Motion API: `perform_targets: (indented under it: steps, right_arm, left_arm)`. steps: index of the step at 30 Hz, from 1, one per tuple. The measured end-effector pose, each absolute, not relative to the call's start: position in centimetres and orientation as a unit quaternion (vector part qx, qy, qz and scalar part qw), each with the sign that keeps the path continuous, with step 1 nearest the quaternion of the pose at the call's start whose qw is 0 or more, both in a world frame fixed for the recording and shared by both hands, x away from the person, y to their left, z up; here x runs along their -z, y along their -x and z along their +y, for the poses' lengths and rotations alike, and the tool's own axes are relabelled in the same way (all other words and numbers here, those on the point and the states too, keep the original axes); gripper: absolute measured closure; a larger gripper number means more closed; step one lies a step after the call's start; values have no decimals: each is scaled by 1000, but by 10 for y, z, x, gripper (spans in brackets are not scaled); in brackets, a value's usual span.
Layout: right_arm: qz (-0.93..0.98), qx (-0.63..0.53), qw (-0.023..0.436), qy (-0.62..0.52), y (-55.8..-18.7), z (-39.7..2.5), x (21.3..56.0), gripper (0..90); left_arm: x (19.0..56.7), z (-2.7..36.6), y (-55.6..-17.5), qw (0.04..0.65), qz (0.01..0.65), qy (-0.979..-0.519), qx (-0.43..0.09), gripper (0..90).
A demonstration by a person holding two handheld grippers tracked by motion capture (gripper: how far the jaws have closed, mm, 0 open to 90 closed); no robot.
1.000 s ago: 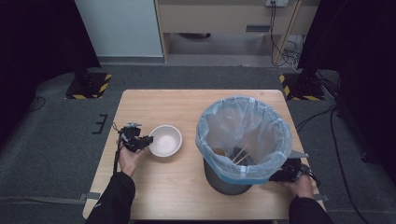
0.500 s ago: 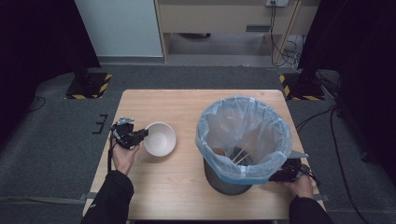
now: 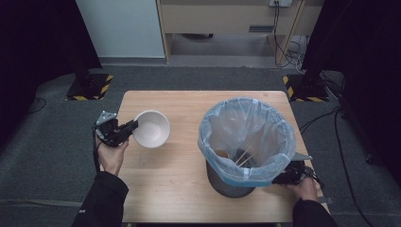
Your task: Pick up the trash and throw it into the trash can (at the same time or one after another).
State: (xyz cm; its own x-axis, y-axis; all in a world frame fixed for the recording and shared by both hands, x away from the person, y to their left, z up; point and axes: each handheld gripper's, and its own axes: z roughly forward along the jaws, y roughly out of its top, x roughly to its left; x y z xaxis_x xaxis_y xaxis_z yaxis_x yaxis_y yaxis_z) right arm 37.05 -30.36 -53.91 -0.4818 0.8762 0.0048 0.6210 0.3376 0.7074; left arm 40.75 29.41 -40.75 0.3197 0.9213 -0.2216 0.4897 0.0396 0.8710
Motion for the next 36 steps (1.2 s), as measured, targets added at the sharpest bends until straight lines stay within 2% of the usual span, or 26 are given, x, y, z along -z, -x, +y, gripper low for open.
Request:
perform_targets:
  steps: [17, 36]
  right_arm:
    - [795, -331, 193, -471, -370, -304, 539, 4]
    - [795, -331, 193, -471, -370, -304, 539, 3]
  left_arm:
    - [356, 299, -382, 549, 497, -619, -261, 829]
    - [298, 282, -342, 621, 413, -597, -294, 829]
